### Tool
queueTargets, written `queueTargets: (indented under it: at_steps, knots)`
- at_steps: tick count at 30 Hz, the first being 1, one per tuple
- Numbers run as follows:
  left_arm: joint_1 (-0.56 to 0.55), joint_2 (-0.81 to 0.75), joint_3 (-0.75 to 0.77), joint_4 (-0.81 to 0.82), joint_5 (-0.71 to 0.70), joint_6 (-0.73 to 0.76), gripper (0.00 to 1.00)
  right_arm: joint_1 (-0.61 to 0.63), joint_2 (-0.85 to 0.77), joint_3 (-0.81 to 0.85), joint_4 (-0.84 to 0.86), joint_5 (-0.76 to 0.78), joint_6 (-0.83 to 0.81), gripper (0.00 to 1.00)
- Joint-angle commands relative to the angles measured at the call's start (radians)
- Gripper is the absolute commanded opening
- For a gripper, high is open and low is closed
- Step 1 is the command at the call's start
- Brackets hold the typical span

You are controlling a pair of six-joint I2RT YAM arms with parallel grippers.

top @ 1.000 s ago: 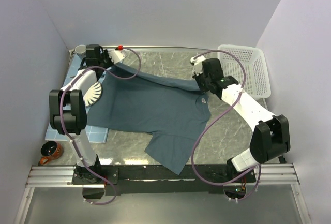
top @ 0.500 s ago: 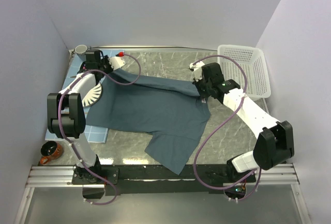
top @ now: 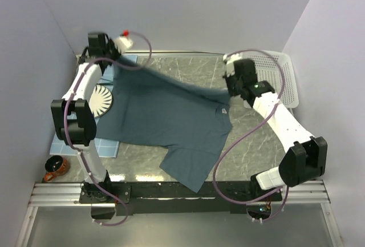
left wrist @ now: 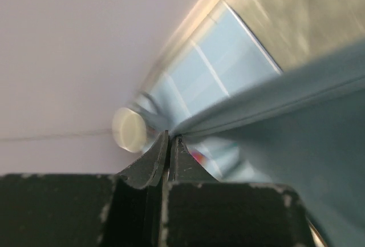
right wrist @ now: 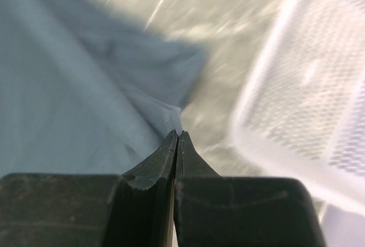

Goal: Roll the t-shirts
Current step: Flatten out the T-shirt at the center of the board.

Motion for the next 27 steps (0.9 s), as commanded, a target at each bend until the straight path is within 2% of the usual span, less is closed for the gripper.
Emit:
queueTargets:
  at_steps: [1,6,10,15,23,27]
  knots:
    - [-0.024,0.018,0.232,-0.068,-0.004,-0.138,0.01,-0.053,0.013,0.184,0.138,0.157,0.021,0.00]
    - [-0.074,-0.054,0.187,0.038,-0.065,-0.117,0.01,-0.086,0.046,0.328,0.187,0.212,-0.014,0.00]
    - [-0.099,-0.141,0.118,0.110,-0.099,-0.109,0.01,-0.087,0.036,0.368,0.244,0.220,-0.078,0.00]
    - [-0.102,-0.218,0.102,0.169,-0.156,-0.140,0.01,-0.089,-0.010,0.402,0.308,0.260,-0.169,0.00]
    - [-0.105,-0.333,0.207,0.067,-0.191,-0.264,0.07,-0.106,-0.056,0.534,0.388,0.283,-0.259,0.00]
    - [-0.108,-0.423,0.198,0.056,-0.217,-0.317,0.11,-0.106,-0.060,0.636,0.419,0.284,-0.279,0.00]
